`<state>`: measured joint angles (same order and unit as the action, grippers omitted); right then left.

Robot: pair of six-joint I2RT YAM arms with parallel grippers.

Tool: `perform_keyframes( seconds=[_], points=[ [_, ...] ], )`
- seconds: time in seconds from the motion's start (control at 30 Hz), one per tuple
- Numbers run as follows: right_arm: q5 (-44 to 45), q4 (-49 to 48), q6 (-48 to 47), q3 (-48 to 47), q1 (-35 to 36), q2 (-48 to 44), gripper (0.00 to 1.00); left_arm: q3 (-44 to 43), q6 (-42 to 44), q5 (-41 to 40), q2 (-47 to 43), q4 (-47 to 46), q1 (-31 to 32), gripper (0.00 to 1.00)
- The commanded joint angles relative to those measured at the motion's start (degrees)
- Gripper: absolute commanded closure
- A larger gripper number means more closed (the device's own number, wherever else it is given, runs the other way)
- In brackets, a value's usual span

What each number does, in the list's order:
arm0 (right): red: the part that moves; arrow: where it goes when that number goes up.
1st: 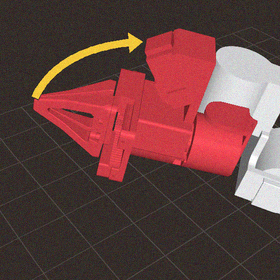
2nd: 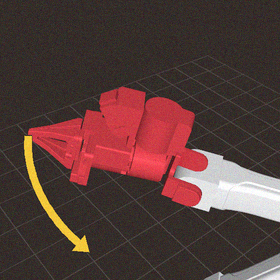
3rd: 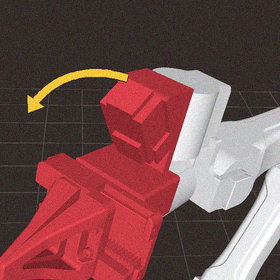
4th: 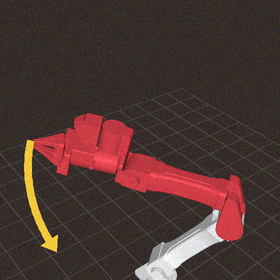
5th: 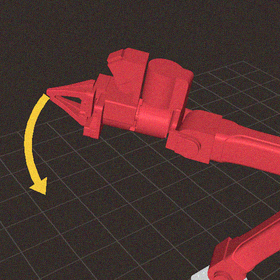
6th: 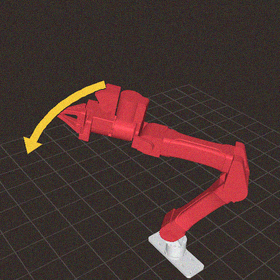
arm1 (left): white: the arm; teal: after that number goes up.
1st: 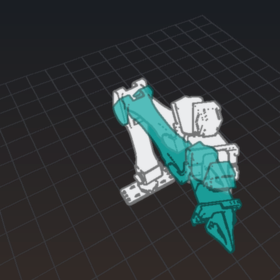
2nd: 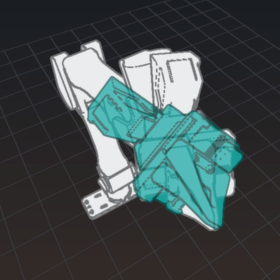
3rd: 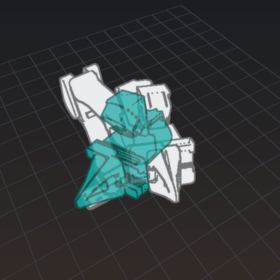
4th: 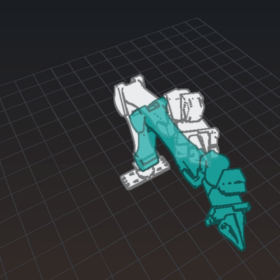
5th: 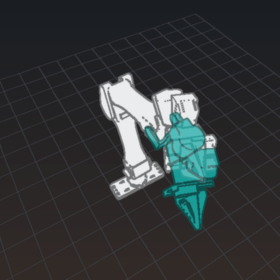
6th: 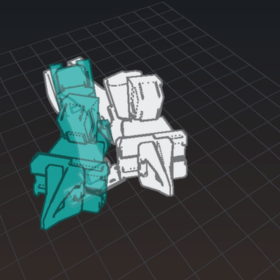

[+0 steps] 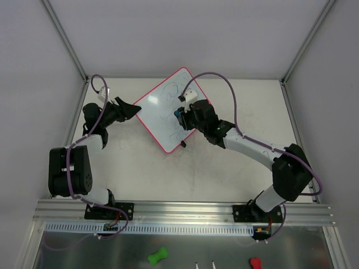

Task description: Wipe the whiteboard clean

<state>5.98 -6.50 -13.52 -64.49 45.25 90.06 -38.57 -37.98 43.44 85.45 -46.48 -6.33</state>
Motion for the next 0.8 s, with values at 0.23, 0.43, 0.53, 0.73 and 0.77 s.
perform_keyframes(
  seconds=[0.23,0.43,0.53,0.73,0.77],
  points=[
    [-9.6,0.1,1.5,-8.5,-3.9,3.3,1.0,1.0,-1.9,2.6,1.5,-8.2,2.4,0.39],
    [-12.2,1.7,1.8,-14.4,-4.4,8.0,1.0,1.0,-0.9,1.1,1.8,-7.6,4.3,0.39],
    [-12.3,1.8,1.4,-17.1,-4.4,10.1,1.0,0.9,-0.9,0.9,2.3,-7.6,5.0,0.39],
    [-10.9,1.8,-0.4,-21.9,-4.4,14.2,1.0,0.8,-0.3,-0.5,3.4,-7.3,6.0,0.41],
    [-10.6,1.8,-0.5,-23.2,-4.6,15.0,1.0,0.8,-0.2,-0.6,3.6,-7.2,6.1,0.42]
  ],
)
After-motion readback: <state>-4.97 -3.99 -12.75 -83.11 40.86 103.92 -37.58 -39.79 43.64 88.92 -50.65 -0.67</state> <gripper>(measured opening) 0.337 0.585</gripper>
